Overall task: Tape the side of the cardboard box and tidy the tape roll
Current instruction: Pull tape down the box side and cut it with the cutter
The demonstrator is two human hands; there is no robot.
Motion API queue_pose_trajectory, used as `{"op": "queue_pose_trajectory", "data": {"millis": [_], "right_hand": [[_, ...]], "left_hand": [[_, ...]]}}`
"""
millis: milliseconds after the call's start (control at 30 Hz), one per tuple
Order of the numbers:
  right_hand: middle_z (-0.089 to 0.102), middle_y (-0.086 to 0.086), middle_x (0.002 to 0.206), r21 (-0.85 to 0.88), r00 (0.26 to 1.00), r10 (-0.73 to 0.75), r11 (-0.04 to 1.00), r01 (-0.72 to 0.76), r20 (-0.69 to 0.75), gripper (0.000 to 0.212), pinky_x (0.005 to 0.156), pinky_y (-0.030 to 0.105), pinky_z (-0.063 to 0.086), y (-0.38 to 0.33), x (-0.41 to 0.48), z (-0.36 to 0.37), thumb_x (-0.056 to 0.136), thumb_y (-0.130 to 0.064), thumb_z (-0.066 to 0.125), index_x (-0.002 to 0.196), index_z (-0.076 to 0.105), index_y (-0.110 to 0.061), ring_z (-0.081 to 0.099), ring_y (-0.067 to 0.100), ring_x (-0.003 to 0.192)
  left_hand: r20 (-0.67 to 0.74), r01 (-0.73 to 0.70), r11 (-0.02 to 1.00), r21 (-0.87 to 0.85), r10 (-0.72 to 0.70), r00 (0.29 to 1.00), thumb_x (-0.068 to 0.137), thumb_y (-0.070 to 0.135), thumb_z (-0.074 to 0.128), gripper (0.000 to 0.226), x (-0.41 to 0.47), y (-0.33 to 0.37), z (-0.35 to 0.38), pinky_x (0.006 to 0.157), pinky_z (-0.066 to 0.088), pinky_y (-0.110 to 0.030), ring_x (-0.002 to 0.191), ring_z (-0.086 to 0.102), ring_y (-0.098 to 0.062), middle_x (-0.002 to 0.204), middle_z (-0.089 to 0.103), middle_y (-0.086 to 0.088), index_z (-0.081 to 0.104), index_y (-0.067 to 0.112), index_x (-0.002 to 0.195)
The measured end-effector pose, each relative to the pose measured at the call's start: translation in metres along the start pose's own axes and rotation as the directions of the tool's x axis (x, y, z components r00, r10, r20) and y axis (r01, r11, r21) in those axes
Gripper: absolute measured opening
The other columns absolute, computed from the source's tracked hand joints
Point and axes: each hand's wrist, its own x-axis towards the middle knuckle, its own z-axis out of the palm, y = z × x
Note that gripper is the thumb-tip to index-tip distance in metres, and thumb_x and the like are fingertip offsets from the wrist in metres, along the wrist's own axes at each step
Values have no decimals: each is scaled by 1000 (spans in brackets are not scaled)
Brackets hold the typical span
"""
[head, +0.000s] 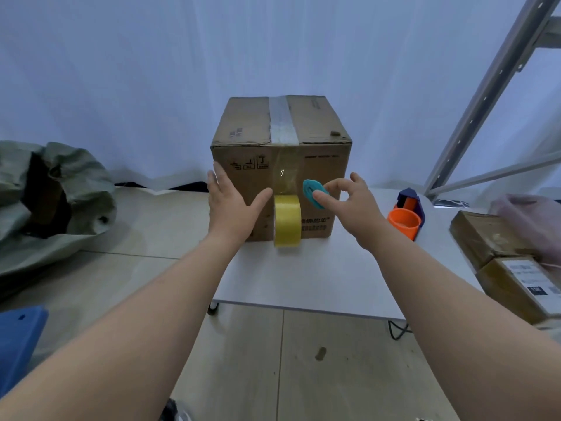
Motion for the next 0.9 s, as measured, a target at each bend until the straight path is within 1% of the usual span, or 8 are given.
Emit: {"op": "queue_pose_trajectory", "data": {"millis": [67, 200, 267, 400, 567, 733, 800, 900], "right_hand": [[12, 9, 158, 17, 1000, 17, 1000, -17, 11, 17, 113, 41, 18, 4, 5, 4, 83, -36, 66, 94, 66, -24, 5, 22, 146], [14, 10, 157, 74, 999, 44, 996, -43, -6, 13, 113, 41, 18, 13, 10, 9, 81, -34, 69, 91, 68, -26, 2, 19, 147], [15, 8, 157, 96, 999, 46, 994, -46, 0, 15, 110, 37, 19, 14, 10, 10, 80, -35, 70, 92, 69, -24, 3, 17, 146], [17, 0, 155, 170, 999, 54, 984, -54, 6, 23, 96, 24, 20, 11, 10, 11, 80, -32, 71, 97, 70, -18, 11, 11, 143], [12, 1, 155, 151, 998, 65, 986, -68, 27, 23, 100, 25, 24, 8, 5, 14, 77, -34, 73, 96, 70, -21, 11, 16, 144], [25, 4, 148, 116, 997, 79, 990, -81, 23, 22, 115, 42, 26, 3, -5, 8, 75, -37, 74, 91, 71, -23, 19, 23, 141], [30, 5, 144, 112, 996, 93, 989, -94, 18, 21, 111, 45, 33, 1, -10, 5, 73, -39, 75, 88, 71, -25, 30, 25, 135], [31, 6, 140, 85, 994, 102, 991, -104, 34, 24, 102, 35, 40, -3, -20, 2, 74, -38, 74, 92, 71, -22, 39, 20, 122]], "left_hand": [[15, 56, 995, -87, -55, 998, 81, 54, 62, 110, 6, 0, 7, 118, 10, -46, 147, 0, -32, 160, -6, -13, -14, 13, 150], [13, 88, 986, -139, -87, 996, 77, 54, 67, 116, 14, -7, 9, 117, 12, -47, 147, 3, -32, 159, -2, -14, -14, 15, 150], [26, 82, 978, -190, -78, 997, 75, 51, 71, 116, 15, -11, 6, 117, 16, -46, 146, 11, -30, 159, 4, -13, -12, 19, 150], [61, 72, 966, -248, -59, 996, 74, 42, 76, 116, 13, -16, 2, 114, 22, -42, 143, 20, -26, 157, 9, -10, -9, 26, 150], [105, 81, 975, -206, -60, 993, 69, 45, 79, 126, 10, -15, 0, 117, 19, -46, 145, 14, -28, 158, 0, -10, -17, 28, 148], [134, 108, 985, -135, -90, 987, 66, 52, 78, 132, 6, -9, 1, 117, 18, -50, 146, 11, -34, 159, -4, -13, -23, 26, 147], [146, 105, 988, -117, -88, 985, 66, 53, 77, 132, 3, -8, 1, 117, 18, -51, 146, 11, -34, 159, -4, -13, -24, 26, 146], [171, 99, 990, -97, -81, 982, 68, 51, 77, 130, -2, -7, -4, 116, 19, -50, 145, 13, -34, 158, -1, -14, -23, 25, 147]]}}
